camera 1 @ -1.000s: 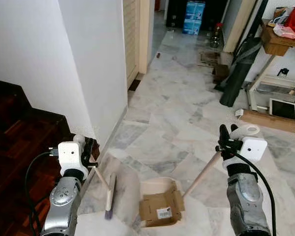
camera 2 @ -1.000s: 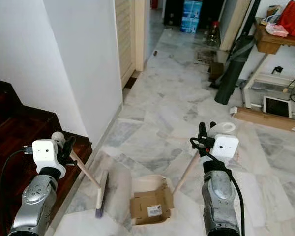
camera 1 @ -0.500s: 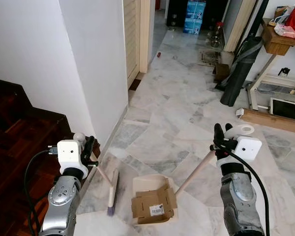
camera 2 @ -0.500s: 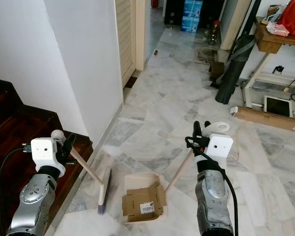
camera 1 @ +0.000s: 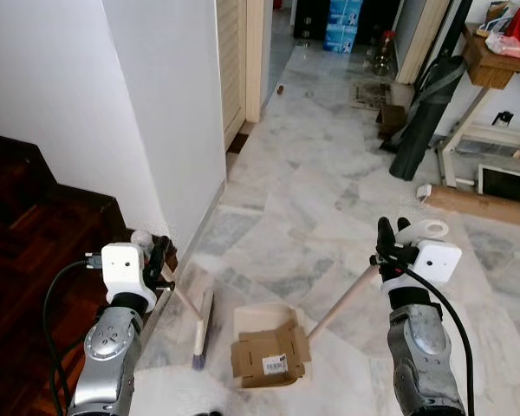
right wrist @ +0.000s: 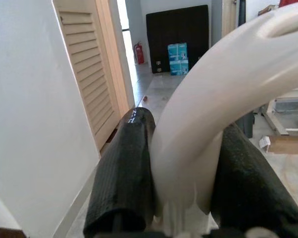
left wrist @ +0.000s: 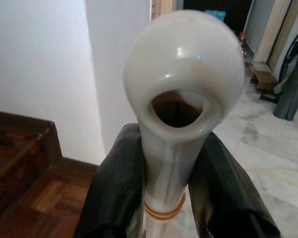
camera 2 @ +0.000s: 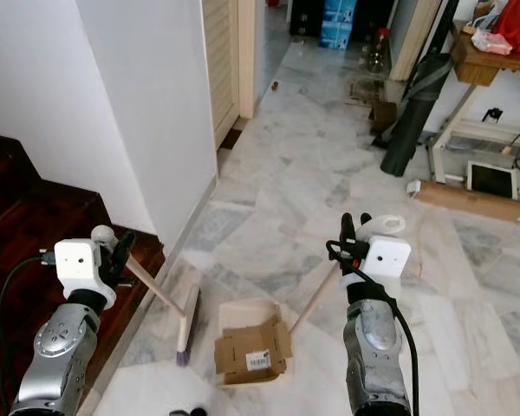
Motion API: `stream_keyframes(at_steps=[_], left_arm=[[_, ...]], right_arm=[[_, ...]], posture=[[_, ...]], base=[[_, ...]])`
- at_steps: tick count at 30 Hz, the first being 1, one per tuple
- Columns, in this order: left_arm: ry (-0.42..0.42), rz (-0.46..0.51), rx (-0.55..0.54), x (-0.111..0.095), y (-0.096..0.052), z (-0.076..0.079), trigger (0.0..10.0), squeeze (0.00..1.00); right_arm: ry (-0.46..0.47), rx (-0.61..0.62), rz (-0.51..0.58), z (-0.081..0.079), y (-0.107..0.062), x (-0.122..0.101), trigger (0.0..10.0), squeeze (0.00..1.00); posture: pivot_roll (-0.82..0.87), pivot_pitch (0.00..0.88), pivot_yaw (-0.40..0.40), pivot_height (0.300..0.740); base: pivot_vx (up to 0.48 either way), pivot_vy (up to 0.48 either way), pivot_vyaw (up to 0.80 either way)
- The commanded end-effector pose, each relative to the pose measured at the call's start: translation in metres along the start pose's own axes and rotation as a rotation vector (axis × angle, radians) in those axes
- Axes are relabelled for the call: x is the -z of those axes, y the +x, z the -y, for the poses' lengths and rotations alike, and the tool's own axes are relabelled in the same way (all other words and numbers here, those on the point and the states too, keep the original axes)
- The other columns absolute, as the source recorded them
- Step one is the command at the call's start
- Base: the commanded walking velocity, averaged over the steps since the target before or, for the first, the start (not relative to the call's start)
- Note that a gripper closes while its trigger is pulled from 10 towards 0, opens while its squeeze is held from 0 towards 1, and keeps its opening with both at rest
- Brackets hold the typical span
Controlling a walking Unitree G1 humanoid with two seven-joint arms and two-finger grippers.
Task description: Sweep floor
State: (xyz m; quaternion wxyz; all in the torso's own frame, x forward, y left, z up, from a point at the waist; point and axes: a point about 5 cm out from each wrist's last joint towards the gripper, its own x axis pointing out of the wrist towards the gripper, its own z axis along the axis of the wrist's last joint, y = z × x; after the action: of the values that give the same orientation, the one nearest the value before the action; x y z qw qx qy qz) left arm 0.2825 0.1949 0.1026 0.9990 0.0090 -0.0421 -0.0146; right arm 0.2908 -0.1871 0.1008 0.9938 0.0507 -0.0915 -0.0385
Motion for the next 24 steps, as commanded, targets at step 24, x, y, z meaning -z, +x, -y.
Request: stream_keyframes(at_steps=[24], left_arm=[[0.006,0.052,0.026,-0.0163,0.0095,0.0029,10.0,0.00]], right_arm=[[0.009,0.020,0.071,-0.0003,0.0040,-0.0156,10.0,0.00]], posture=[[-0.03,0.080,0.029,0.740]], base=[[-0.305,0.000,0.00]])
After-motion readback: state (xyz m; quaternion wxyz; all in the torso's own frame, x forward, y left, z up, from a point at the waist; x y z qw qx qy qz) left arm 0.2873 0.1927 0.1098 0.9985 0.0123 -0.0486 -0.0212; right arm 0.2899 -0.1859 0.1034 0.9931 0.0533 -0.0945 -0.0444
